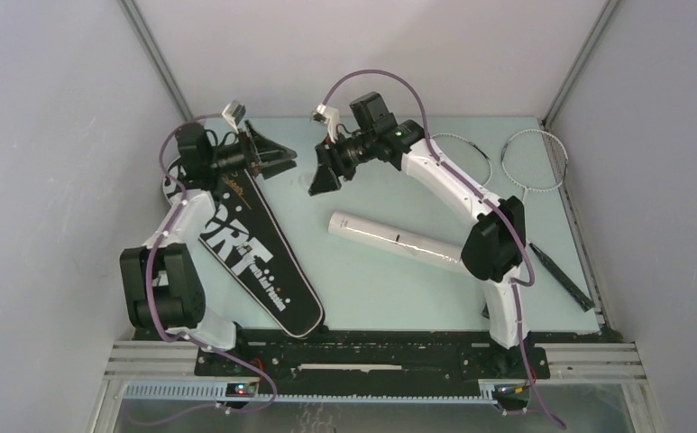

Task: Pack up the badminton gear
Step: Pick up the lid from the center of the board.

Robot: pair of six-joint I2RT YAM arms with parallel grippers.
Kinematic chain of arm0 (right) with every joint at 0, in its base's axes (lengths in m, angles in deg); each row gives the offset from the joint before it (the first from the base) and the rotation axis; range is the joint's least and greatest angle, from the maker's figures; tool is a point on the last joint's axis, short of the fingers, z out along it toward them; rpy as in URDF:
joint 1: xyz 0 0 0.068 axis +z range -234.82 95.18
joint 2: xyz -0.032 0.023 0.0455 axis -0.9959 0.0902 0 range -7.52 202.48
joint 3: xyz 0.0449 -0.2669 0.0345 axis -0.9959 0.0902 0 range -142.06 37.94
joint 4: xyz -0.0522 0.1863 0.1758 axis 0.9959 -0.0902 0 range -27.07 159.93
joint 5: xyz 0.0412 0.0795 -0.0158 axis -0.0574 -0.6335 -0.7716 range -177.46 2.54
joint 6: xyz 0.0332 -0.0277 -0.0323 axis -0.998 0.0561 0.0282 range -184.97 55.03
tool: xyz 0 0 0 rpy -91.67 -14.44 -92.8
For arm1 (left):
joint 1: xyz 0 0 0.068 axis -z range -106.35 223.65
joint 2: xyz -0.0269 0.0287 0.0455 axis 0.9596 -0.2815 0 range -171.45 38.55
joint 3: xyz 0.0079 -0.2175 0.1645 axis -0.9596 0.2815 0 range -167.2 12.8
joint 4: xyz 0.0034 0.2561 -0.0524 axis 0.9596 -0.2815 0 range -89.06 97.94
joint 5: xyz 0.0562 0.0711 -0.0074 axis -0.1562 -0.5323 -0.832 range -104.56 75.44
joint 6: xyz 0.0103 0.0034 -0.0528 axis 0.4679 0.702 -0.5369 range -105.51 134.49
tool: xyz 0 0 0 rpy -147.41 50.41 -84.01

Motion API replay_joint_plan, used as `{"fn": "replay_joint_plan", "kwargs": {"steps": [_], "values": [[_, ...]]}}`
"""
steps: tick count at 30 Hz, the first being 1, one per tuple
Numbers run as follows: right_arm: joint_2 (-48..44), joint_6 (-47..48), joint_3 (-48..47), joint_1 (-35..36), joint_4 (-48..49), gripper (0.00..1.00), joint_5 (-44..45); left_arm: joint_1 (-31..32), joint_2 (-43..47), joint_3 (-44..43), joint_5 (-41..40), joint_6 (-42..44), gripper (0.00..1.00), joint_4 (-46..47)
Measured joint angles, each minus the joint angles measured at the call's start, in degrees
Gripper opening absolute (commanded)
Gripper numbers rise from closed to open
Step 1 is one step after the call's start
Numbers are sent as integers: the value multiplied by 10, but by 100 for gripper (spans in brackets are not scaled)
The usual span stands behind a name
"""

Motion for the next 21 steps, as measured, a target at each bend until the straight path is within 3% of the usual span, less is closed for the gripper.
{"fn": "replay_joint_plan", "kwargs": {"steps": [8, 10, 14, 21], "values": [[-50, -36, 78, -39, 37, 59, -30, 28, -53, 25, -14, -402, 62, 444], [-65, -41, 90, -52, 47, 59, -37, 28, -78, 25, -22, -468, 63, 514], [-109, -47, 120, -75, 63, 58, -46, 37, -110, 37, -41, -548, 65, 586], [-158, -50, 126, -93, 83, 58, -61, 104, -120, 49, -61, -605, 63, 638]]}}
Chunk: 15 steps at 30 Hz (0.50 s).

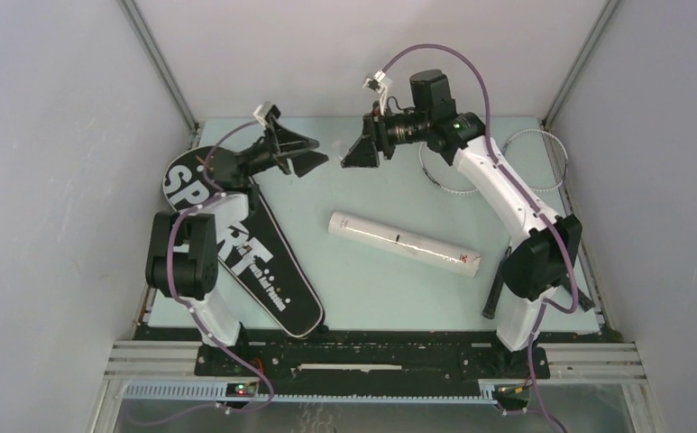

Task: Pack up the badminton gear
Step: Pick up the lid from the center of the board.

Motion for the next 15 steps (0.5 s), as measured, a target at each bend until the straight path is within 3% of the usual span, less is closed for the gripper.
{"fn": "replay_joint_plan", "kwargs": {"steps": [6, 15], "values": [[-5, 0, 2, 0, 8, 58, -12, 53, -35, -15, -17, -38, 58, 28], [-5, 0, 18, -3, 11, 56, -15, 69, -40, -30, -37, -50, 50, 41]]}}
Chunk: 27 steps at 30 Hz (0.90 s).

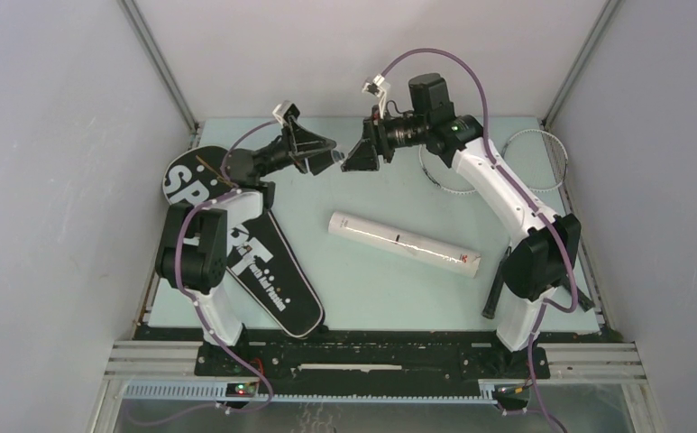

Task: Pack up the badminton gear
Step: Pick up the lid from the center of the board.

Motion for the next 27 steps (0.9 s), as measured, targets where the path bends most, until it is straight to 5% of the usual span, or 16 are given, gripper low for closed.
{"fn": "replay_joint_plan", "kwargs": {"steps": [27], "values": [[-4, 2, 19, -8, 9, 54, -8, 3, 1, 1, -3, 0, 1, 2]]}}
